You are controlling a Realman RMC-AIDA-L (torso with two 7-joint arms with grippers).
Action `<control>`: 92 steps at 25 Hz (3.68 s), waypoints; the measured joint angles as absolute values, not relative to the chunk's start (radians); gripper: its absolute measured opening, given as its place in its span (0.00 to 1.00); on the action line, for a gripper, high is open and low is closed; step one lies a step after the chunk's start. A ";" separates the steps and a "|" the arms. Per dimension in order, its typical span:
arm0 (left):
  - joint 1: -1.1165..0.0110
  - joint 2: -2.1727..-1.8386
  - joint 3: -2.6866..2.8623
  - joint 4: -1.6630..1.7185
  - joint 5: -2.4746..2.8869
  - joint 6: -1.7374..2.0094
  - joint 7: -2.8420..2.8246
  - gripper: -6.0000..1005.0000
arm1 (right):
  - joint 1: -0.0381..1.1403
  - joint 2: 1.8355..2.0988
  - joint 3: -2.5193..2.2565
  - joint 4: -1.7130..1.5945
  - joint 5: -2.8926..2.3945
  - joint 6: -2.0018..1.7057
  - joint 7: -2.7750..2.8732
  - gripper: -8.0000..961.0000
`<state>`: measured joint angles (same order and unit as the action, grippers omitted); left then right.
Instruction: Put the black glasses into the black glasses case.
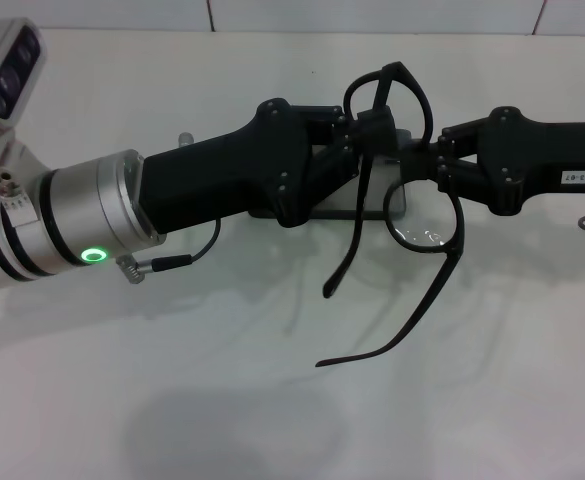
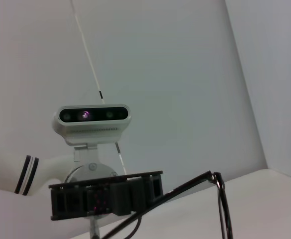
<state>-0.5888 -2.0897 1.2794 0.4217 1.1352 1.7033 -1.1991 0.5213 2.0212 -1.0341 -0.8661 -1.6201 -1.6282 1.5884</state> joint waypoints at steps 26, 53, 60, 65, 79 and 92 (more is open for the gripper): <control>-0.589 -2.094 1.277 0.411 1.123 1.694 -1.184 0.05 | 0.521 2.021 -1.030 -0.849 -1.566 -1.681 1.560 0.09; -0.588 -2.087 1.278 0.400 1.112 1.759 -1.190 0.05 | 0.481 2.014 -0.806 -0.794 -1.258 -1.918 1.347 0.08; -0.615 -2.093 1.349 0.406 1.119 1.778 -1.189 0.05 | 0.545 2.016 -0.806 -0.750 -1.231 -1.909 1.252 0.08; -0.633 -2.097 1.412 0.406 1.113 1.782 -1.182 0.05 | 0.587 2.021 -0.816 -0.659 -1.142 -1.914 1.151 0.08; -0.643 -2.101 1.502 0.406 0.989 1.837 -1.094 0.05 | 0.640 2.022 -0.958 -0.508 -1.132 -1.822 0.965 0.08; -0.614 -2.099 1.498 0.354 0.835 1.828 -1.091 0.05 | 0.639 2.016 -1.052 -0.464 -1.137 -1.772 0.951 0.08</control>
